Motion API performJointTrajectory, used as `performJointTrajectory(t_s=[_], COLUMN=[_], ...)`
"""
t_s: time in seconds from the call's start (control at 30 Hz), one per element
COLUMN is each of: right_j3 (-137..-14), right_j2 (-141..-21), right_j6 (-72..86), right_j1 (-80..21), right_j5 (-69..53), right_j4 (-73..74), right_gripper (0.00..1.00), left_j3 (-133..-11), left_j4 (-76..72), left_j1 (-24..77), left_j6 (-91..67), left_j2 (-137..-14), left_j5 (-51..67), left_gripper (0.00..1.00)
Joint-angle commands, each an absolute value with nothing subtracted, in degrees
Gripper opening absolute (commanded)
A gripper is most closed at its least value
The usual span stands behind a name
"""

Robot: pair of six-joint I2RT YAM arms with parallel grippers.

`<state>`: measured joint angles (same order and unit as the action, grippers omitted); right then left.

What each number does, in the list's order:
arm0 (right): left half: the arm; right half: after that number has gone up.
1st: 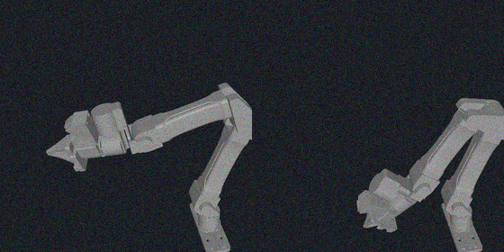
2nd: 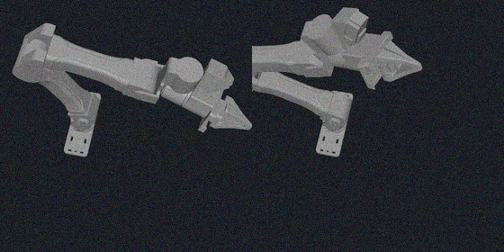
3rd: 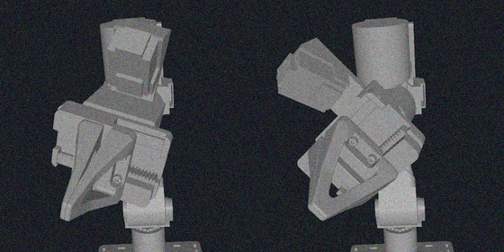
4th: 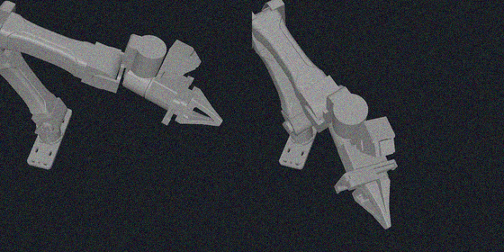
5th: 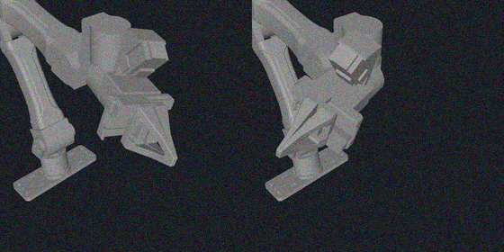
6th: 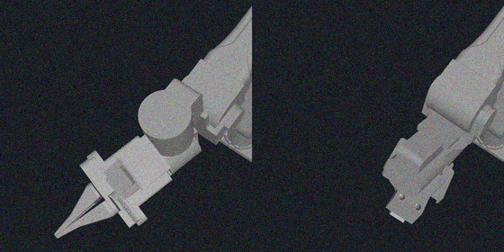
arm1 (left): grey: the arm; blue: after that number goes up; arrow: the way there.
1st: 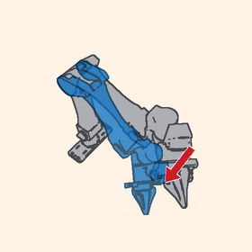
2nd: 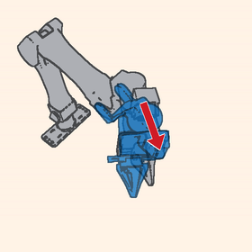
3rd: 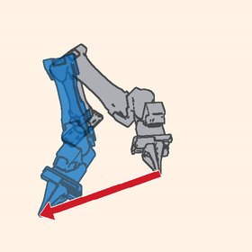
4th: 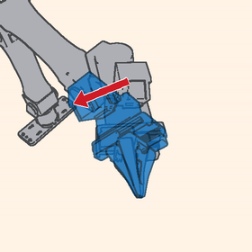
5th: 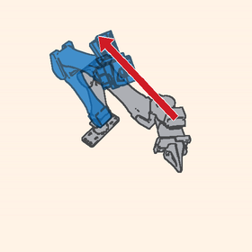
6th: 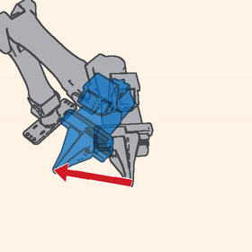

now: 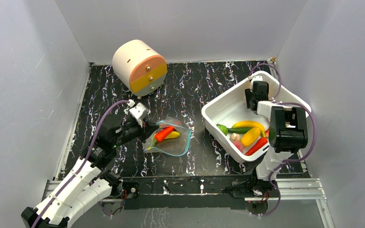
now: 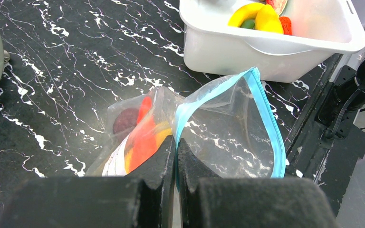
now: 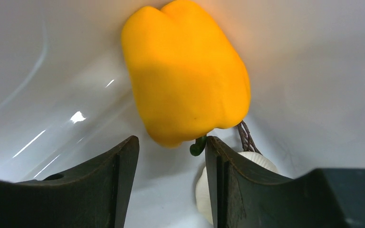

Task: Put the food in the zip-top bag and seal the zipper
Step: Pick up the fake vegetable from the bin.

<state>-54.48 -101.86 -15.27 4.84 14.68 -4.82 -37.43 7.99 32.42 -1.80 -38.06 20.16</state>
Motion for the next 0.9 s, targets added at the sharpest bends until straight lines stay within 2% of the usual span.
performJointTrajectory(t_s=[0.0, 0.27, 0.63, 0.8, 0.87], right_j3=[-54.97, -55.18, -53.92, -53.16, -53.11], right_j2=[-102.56, -102.43, -100.14, -97.95, -97.62], right_j6=[-14.68, -15.31, -16.89, -17.45, -17.69], right_j1=[4.66, 4.74, 4.74, 4.73, 4.7], right_j5=[14.38, 15.19, 15.93, 16.35, 16.22], right_j4=[-10.06, -11.32, -9.63, -9.45, -9.34], right_gripper=[0.5, 0.44, 0.11, 0.0, 0.0], left_j3=[-37.53, -37.56, -37.56, -37.56, -37.54], left_j4=[7.05, 6.95, 6.9, 6.9, 6.88], left_j1=[32.34, 32.32, 32.32, 32.32, 32.34], left_j6=[-1.12, -1.1, -1.13, -1.26, -1.27], left_j2=[-37.46, -37.88, -38.07, -38.06, -38.01], left_j5=[20.83, 20.83, 20.97, 21.18, 21.27], left_gripper=[0.0, 0.0, 0.0, 0.0, 0.0])
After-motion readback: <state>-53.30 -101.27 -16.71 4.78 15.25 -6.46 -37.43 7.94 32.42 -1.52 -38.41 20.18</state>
